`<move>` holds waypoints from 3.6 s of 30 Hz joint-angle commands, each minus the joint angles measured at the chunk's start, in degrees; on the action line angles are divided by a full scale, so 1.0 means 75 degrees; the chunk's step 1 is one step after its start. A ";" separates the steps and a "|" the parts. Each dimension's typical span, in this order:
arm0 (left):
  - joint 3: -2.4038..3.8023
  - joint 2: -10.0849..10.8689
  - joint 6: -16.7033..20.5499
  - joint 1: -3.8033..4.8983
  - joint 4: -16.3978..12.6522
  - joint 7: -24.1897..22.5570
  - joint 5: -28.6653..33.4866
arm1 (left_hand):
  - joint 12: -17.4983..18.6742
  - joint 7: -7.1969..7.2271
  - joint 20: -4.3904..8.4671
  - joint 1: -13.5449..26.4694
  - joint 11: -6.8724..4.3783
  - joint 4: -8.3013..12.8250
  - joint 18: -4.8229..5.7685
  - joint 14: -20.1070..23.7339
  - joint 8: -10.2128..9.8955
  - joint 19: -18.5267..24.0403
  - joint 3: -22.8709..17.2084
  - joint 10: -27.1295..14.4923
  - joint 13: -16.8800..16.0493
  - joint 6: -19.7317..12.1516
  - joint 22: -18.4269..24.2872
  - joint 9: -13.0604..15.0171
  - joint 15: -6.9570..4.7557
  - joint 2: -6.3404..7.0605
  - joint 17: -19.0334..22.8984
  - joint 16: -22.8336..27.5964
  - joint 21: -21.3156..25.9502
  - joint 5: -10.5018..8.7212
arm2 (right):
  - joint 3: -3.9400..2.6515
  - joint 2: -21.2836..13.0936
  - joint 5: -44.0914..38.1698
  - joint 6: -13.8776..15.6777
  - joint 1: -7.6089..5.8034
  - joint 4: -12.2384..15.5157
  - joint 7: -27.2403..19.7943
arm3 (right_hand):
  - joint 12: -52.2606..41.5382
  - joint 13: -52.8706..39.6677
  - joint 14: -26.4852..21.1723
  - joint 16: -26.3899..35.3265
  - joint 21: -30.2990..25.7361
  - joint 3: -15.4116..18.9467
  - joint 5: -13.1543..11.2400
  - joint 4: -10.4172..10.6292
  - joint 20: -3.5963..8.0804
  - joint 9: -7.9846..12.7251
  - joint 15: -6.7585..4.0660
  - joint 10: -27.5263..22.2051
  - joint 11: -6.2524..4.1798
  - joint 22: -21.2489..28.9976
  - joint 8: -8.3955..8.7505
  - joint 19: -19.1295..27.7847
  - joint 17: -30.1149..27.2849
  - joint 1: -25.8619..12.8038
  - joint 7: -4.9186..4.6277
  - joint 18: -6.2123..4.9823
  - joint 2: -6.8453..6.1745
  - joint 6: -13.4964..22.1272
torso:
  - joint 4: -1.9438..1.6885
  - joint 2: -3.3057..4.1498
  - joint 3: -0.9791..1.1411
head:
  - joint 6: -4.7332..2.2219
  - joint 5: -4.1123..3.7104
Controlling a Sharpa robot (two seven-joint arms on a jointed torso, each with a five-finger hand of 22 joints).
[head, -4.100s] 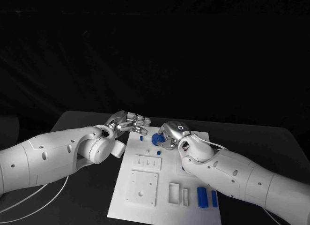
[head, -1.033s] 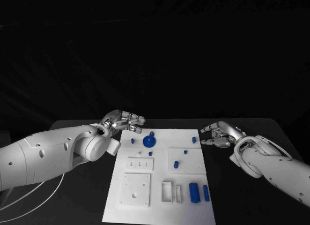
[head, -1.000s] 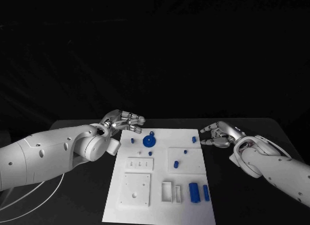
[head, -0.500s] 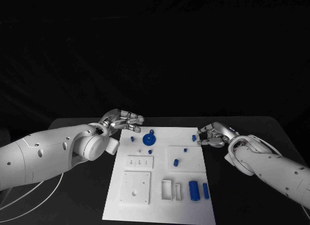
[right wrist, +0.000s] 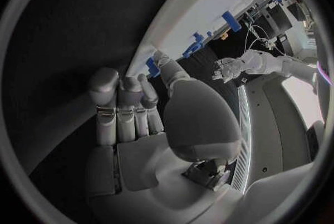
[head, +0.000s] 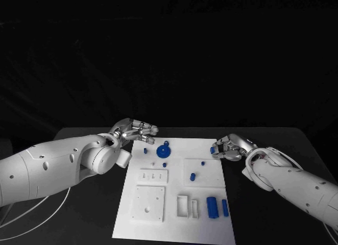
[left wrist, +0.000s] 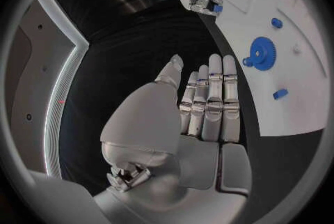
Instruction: Assemble the parts on the task board
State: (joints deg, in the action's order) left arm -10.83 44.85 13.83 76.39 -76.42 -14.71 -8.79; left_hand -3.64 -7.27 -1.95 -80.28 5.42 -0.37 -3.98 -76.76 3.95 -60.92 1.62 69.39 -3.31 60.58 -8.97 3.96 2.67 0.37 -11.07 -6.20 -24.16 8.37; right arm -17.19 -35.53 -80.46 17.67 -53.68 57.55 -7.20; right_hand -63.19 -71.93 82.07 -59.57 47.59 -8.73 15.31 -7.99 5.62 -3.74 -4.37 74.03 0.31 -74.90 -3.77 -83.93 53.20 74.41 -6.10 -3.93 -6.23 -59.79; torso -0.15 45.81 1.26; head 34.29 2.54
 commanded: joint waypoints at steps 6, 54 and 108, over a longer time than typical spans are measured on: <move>0.0005 -0.0036 -0.0141 0.0001 -0.0009 -0.0008 -0.0011 | 0.0031 -0.0024 0.0014 -0.0012 0.0000 -0.0001 0.0046 0.0024 -0.0042 0.0036 0.0033 -0.0055 -0.0011 -0.0031 0.0009 -0.0004 0.0021 -0.0065 -0.0003 0.0022 -0.0014 -0.0003 | 0.0000 0.0087 -0.0108 -0.0225 0.0006 -0.0033 0.0038 | -0.0053 -0.0018 0.0015 -0.0015 0.0006 -0.0147 -0.0085 0.0009 -0.0049 0.0009 0.0042 0.0032 -0.0011 -0.0759 0.0030 -0.0455 0.0024 -0.0098 0.0012 -0.0095 0.0095 -0.0178 | -0.0002 -0.0009 -0.0019 | 0.0020 -0.0002; 0.0032 0.0015 0.0032 0.0083 -0.0047 0.0355 -0.0369 | -0.0046 0.0237 0.0508 0.0262 -0.0557 -0.0310 0.0210 -0.0740 -0.0036 -0.0569 0.0086 0.1566 -0.0055 0.0352 -0.0399 0.0000 -0.0486 -0.0224 -0.0741 -0.1326 -0.0760 0.0289 | 0.0006 -0.0071 -0.0126 0.0223 -0.0063 0.0548 0.0494 | -0.0136 -0.0119 0.0038 -0.0047 0.0051 -0.1281 -0.1201 -0.0330 0.0108 -0.0059 -0.0113 0.0135 -0.0190 -0.0761 0.0020 -0.0459 0.0148 -0.0324 0.0323 0.0017 0.0579 -0.1299 | 0.0007 -0.0068 -0.0066 | 0.0023 -0.0002; 0.0052 -0.1765 -0.1676 0.0412 0.0750 0.4607 -0.3994 | -0.1514 0.0776 0.1028 0.1983 -0.1026 -0.1245 0.0373 0.0230 -0.0035 -0.0233 -0.0137 0.2197 -0.1878 0.0870 -0.3902 0.4931 -0.0980 0.0697 -0.2188 -0.5889 -0.2176 0.1176 | 0.0479 0.0980 -0.1249 -0.1017 -0.0575 0.2094 0.2507 | -0.0061 -0.0093 0.0043 0.0057 -0.0051 -0.1372 -0.1509 -0.0062 0.0120 -0.0058 -0.0123 0.0119 -0.0187 -0.0726 0.0021 -0.0462 0.0149 -0.0304 0.0325 0.0018 0.0451 -0.1243 | 0.0087 -0.0518 -0.0229 | 0.0226 0.0085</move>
State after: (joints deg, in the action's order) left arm -10.47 31.79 4.13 79.40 -70.54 18.09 -36.65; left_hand -15.36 -1.32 5.80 -64.84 -2.67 -9.93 -2.19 -75.31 3.95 -62.40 0.58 84.04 -17.45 67.54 -38.08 40.99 -4.70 5.72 -27.52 -50.16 -40.65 17.03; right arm -13.61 -28.28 -89.04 11.08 -57.98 73.22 10.99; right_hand -63.80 -72.68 82.25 -59.35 47.42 -18.76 3.68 -8.68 6.04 -4.12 -4.94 75.16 -0.81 -74.90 -3.47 -83.93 54.32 72.48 -3.85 -3.91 -2.66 -68.78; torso 0.51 41.92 -0.41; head 35.96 3.20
